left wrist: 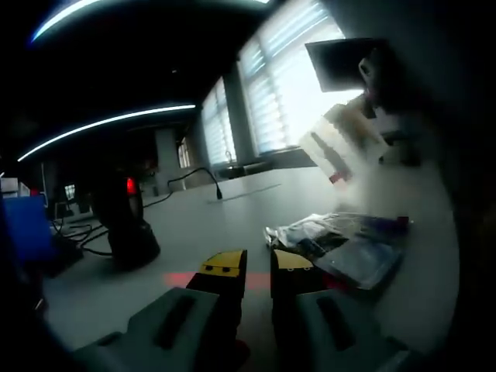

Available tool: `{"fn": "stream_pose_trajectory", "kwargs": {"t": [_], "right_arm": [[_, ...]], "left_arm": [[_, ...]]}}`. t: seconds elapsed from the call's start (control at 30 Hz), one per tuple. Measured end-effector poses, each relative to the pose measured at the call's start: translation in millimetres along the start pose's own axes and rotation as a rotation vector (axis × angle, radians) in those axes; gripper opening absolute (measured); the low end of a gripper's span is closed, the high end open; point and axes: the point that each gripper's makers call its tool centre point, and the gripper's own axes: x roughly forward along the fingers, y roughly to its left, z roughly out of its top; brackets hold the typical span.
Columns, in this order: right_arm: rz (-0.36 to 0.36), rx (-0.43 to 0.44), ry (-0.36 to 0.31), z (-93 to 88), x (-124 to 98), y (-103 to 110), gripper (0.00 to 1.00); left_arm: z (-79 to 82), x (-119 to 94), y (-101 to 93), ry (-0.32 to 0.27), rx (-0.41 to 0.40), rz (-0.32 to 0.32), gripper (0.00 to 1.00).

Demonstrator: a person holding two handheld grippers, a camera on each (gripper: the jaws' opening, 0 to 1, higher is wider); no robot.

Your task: Clip sheet goods on table flip sheet goods clip sheet goods scan sheet goods put sheet goods back to table

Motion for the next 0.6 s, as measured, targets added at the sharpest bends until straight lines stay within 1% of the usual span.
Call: {"fn": "stream_pose_trajectory", "kwargs": {"t": [0.13,0.2,0.3,0.47,0.6], "right_arm": [[-0.019,0.036,-0.059,17.6,8.3,-1.5,0.00],[-0.034,0.039,-0.081,24.6,12.9,-2.8,0.00],[-0.019,0.073,-0.113,33.5,20.9,2.8,0.00],[-0.026,0.048,-0.135,42.9,35.6,11.3,0.00],[-0.034,0.023,-0.130,48.4,48.1,19.2,0.00]], "left_arm": [[0.3,-0.7,-0.7,-0.001,0.002,0.002,0.05],[0.3,-1.0,-0.9,-0.001,0.004,0.004,0.05],[0.3,-1.3,-2.0,0.001,0.005,0.004,0.05],[0.7,-2.2,-3.8,0.000,0.007,0.004,0.05],[1.2,-2.6,-5.1,-0.001,0.016,0.007,0.05]]}}
